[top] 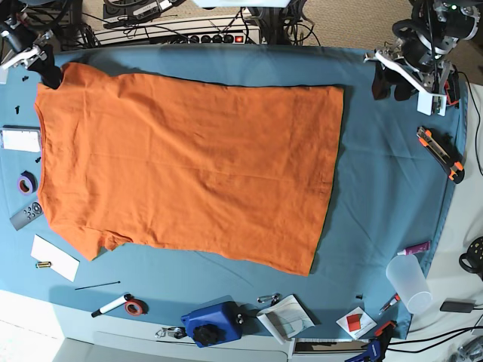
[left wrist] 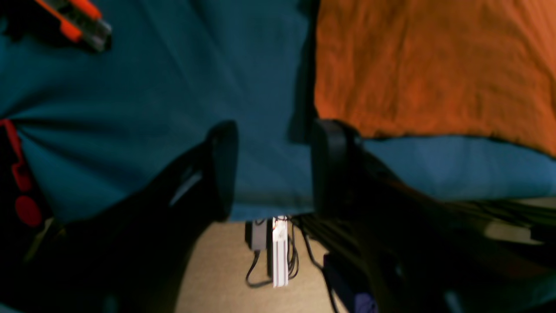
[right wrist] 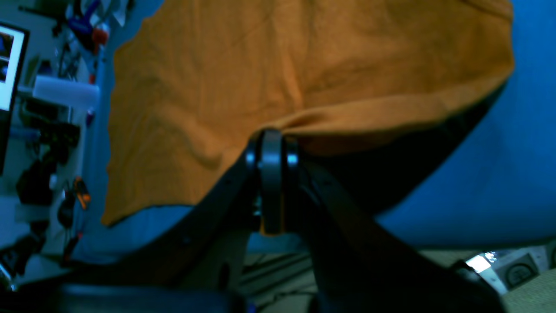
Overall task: Layout the t-shirt on the table in an organized manner, then fold the t-shirt properly
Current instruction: 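Grasp the corner with the left gripper and stretch the shirt taut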
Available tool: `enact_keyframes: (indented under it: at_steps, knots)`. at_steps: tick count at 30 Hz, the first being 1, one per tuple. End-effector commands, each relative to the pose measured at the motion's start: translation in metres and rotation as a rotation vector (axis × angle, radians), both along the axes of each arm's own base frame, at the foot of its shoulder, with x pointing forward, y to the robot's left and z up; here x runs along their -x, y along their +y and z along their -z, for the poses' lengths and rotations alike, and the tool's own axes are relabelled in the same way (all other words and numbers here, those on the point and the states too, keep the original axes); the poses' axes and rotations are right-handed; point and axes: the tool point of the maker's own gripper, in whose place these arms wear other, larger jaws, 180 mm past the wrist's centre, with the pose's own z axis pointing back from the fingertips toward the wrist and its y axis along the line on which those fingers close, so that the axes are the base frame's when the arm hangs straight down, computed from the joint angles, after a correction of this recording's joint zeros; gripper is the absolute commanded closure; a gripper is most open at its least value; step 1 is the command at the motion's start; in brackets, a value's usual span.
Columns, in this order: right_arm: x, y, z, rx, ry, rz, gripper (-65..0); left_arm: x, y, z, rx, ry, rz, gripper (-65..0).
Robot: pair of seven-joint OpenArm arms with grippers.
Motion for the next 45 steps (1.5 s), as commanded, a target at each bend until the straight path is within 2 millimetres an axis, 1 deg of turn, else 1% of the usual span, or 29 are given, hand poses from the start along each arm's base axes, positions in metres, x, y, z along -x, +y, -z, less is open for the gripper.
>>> enact_keyframes:
  at_steps: [1,3,5,7,8,11,15,18,22,27,30,31,32,33,36,40,43,45]
  knots:
    - [-0.006,-0.009,-0.016,0.033,-0.041,-0.006,0.0,-0.004,-0.01,-0.007,0.025,-0.038,0.015,-28.4]
    - [-0.008,-0.012,-0.02,0.046,-0.041,-0.012,0.0,-0.007,-0.029,-0.004,0.077,-0.039,0.045,-28.4]
    - [-0.009,-0.014,-0.022,0.055,-0.041,-0.017,0.0,-0.011,-0.05,0.007,0.143,-0.017,0.07,-28.4]
    - [-0.01,-0.016,-0.024,0.063,-0.041,-0.021,0.0,-0.017,-0.063,0.017,0.173,-0.001,0.083,-28.4]
    - [-0.01,-0.017,-0.025,0.068,-0.041,-0.023,0.0,-0.021,-0.067,0.021,0.18,0.006,0.076,-28.4]
    - [-0.012,-0.02,-0.029,0.082,-0.041,-0.031,0.0,-0.026,-0.068,0.033,0.187,0.034,0.044,-28.4]
    - [-0.013,-0.022,-0.031,0.091,-0.041,-0.035,0.0,-0.024,-0.062,0.055,0.176,0.084,0.02,-28.4]
    - [-0.013,-0.022,-0.031,0.091,-0.041,-0.035,0.0,-0.018,-0.062,0.071,0.194,0.13,0.008,-28.4]
    - [-0.013,-0.022,-0.031,0.091,-0.041,-0.035,0.0,-0.016,-0.063,0.081,0.219,0.145,-0.006,-28.4]
    - [-0.013,-0.022,-0.031,0.091,-0.041,-0.035,0.0,-0.024,-0.068,0.088,0.28,0.154,-0.012,-28.4]
    - [-0.013,-0.022,-0.031,0.091,-0.041,-0.035,0.0,-0.028,-0.072,0.098,0.31,0.182,-0.012,-28.3]
    - [-0.013,-0.022,-0.031,0.091,-0.041,-0.035,0.0,-0.028,-0.073,0.102,0.317,0.2,-0.009,-26.8]
    - [-0.013,-0.022,-0.031,0.091,-0.041,-0.036,0.0,-0.026,-0.074,0.104,0.319,0.216,-0.005,-23.4]
    - [-0.013,-0.022,-0.031,0.091,-0.041,-0.035,0.0,-0.024,-0.074,0.106,0.32,0.228,-0.001,-18.5]
    - [-0.014,-0.022,-0.032,0.091,-0.044,-0.035,0.0,-0.019,-0.076,0.108,0.319,0.261,0.012,0.0]
    - [-0.015,-0.021,-0.034,0.1,-0.048,-0.042,0.0,-0.01,-0.079,0.112,0.318,0.312,0.037,0.0]
    - [-0.021,-0.015,-0.046,0.145,-0.071,-0.075,0.0,-0.006,-0.076,0.112,0.306,0.32,0.041,0.0]
    - [-0.027,-0.008,-0.057,0.187,-0.093,-0.107,0.0,-0.003,-0.068,0.111,0.279,0.324,0.04,0.0]
